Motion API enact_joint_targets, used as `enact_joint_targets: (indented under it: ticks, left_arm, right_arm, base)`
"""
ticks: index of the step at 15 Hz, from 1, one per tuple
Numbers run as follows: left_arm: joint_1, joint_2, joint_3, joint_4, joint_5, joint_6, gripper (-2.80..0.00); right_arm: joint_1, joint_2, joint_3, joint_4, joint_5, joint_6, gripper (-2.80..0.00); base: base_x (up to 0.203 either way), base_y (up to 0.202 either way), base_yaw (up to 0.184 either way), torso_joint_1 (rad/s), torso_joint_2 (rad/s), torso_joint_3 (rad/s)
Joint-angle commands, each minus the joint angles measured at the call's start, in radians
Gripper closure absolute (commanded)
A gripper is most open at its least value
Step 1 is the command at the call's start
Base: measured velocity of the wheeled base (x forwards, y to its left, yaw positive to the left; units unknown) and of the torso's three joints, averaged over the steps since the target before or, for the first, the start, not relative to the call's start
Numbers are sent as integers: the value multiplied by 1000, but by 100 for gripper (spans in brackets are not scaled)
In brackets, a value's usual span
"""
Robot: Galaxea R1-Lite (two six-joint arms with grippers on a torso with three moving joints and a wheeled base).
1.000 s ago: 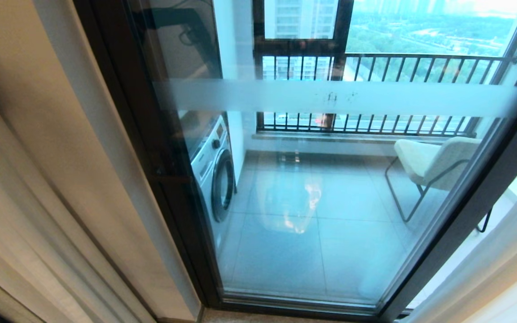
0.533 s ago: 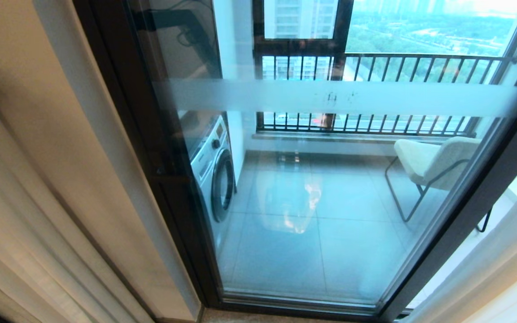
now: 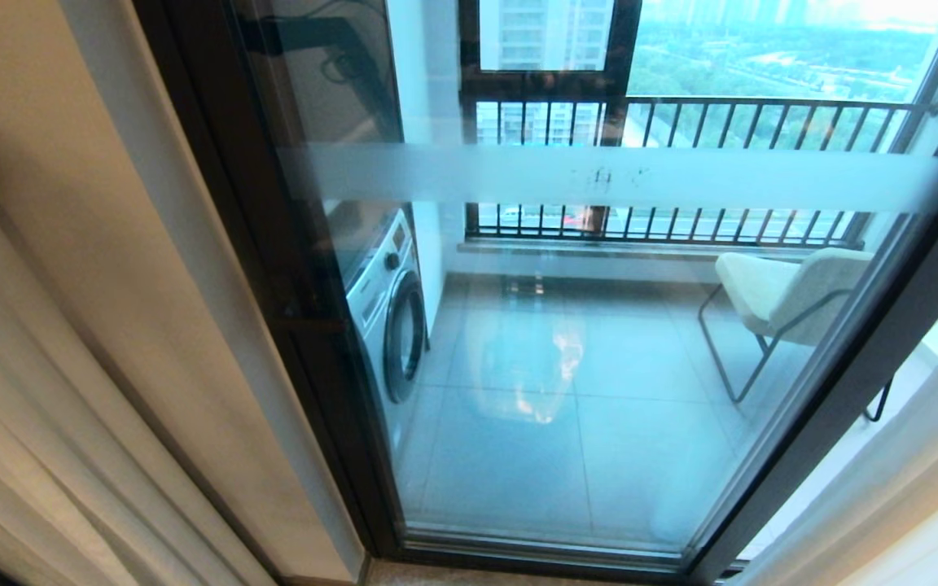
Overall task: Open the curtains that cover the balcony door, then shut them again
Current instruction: Close the inner curtains on both sides
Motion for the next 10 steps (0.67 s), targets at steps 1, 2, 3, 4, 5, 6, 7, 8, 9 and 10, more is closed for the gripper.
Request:
enact_joint_targets:
  ticks: [1,2,3,4,5,6,7,8,9,10]
  left_arm:
    - [-2,-1,1,1,-3,-2,-280]
    - [-2,-1,1,1,-6,-2,-280]
    - [-5,3,1,1,-7,-2,0]
    - [-7,5,1,3,-7,-3,0]
    - [-7,5,1,7,-7,-2,0]
    - [-7,5,2,10,-7,-2,0]
    - [-7,5,1,10,-7,-2,0]
    - [-7,5,1,8,-7,-2,0]
    - [-7,3,1,8,-5,-4,0]
    - [-7,1,1,8,-5,-6,0]
  right_arm:
    - [0,1,0,0,0,-2,0]
    - [0,1,0,0,0,-2,0]
    - [0,1,0,0,0,-2,0]
    - [0,1,0,0,0,-2,0]
    - [0,1,0,0,0,-2,0]
    - [0,1,0,0,0,-2,0]
    - [0,1,0,0,0,-2,0]
    - [0,1,0,0,0,-2,0]
    - [0,1,0,0,0,-2,0]
    - [0,1,0,0,0,-2,0]
  base:
    - [0,0,0,0,0,0]
    - [0,0,0,0,0,0]
    - [0,0,0,0,0,0]
    - [0,0,0,0,0,0]
    - [0,0,0,0,0,0]
    - [0,0,0,0,0,0]
    - [0,0,0,0,0,0]
    - [0,0,0,0,0,0]
    - [0,0,0,0,0,0]
    - [0,0,0,0,0,0]
